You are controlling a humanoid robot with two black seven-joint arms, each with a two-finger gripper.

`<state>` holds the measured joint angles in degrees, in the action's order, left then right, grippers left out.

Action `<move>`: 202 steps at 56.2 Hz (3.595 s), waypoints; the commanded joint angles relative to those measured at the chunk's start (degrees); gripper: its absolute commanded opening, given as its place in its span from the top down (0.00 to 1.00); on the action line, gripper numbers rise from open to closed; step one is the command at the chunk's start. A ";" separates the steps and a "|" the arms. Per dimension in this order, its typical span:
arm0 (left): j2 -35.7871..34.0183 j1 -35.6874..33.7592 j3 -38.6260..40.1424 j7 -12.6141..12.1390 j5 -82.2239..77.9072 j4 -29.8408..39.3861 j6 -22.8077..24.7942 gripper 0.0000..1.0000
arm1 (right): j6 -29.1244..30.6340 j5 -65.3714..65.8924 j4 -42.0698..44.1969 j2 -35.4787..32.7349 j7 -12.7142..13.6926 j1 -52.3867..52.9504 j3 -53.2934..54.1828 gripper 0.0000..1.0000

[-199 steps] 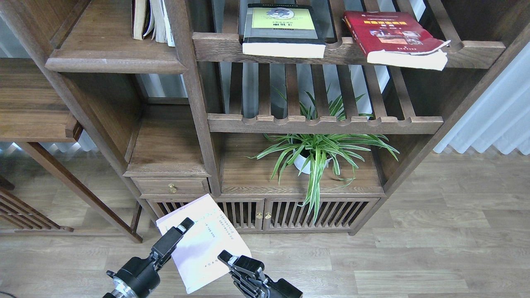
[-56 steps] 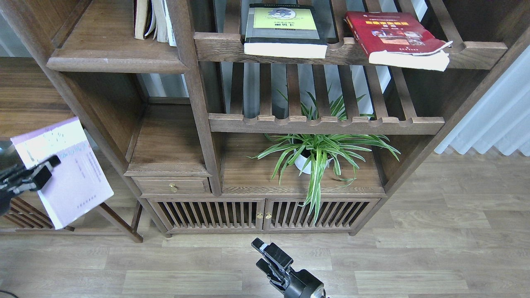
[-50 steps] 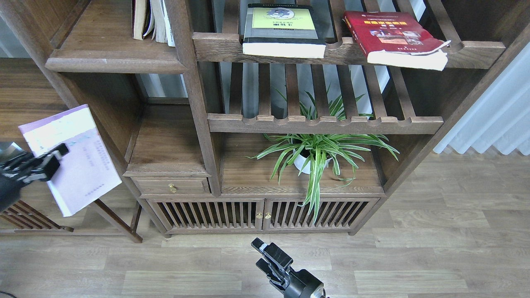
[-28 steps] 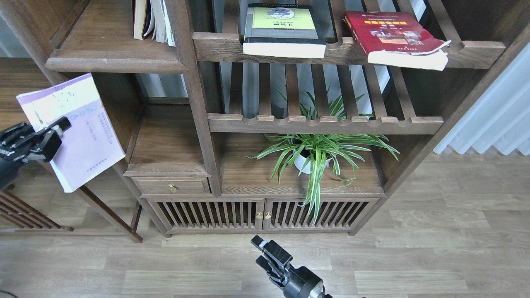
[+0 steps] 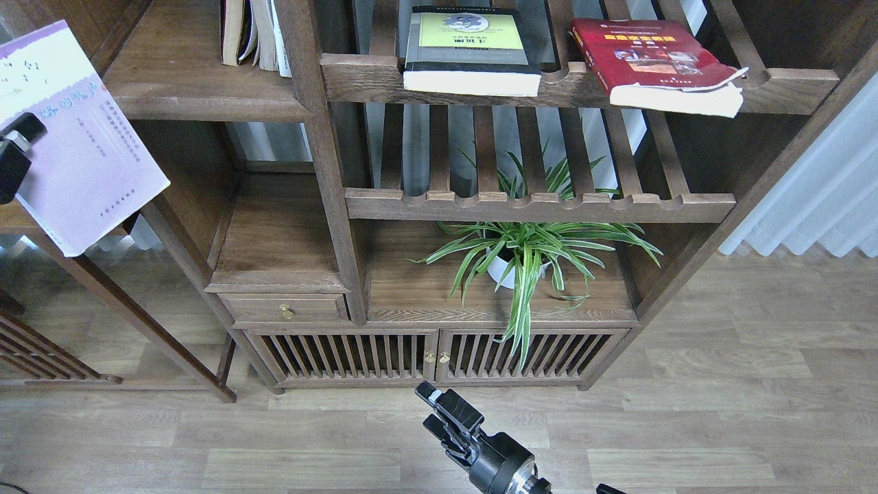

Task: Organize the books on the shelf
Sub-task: 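Lift the white book with the left gripper toward the upper shelf, then place the white book upright on the upper shelf with the left gripper, then reach the right gripper up to the red book on the top shelf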

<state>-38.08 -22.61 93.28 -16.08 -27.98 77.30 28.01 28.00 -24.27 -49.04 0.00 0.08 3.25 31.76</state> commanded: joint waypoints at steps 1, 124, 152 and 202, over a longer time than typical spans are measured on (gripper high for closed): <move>0.02 -8.67 -2.66 -4.65 -0.23 -1.45 -0.01 0.94 | 0.00 0.01 0.00 0.00 0.00 0.00 -0.03 0.01; 19.27 -56.23 -30.61 11.95 -13.24 -48.65 -0.01 0.71 | 0.00 -0.26 -0.79 0.00 0.00 -0.53 0.06 0.01; 19.80 -54.12 -30.88 12.30 -9.11 -44.44 -0.01 0.11 | 0.00 -0.34 -0.88 0.00 -0.08 -0.53 0.15 0.01; 9.07 -24.59 -16.20 -0.35 13.48 -15.08 -0.01 0.00 | 0.00 0.18 -4.48 0.00 -1.75 0.00 8.32 0.03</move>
<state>-29.02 -49.96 75.54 -15.07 -17.39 62.02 27.99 28.00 -24.38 -53.11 0.00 -1.63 2.97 40.02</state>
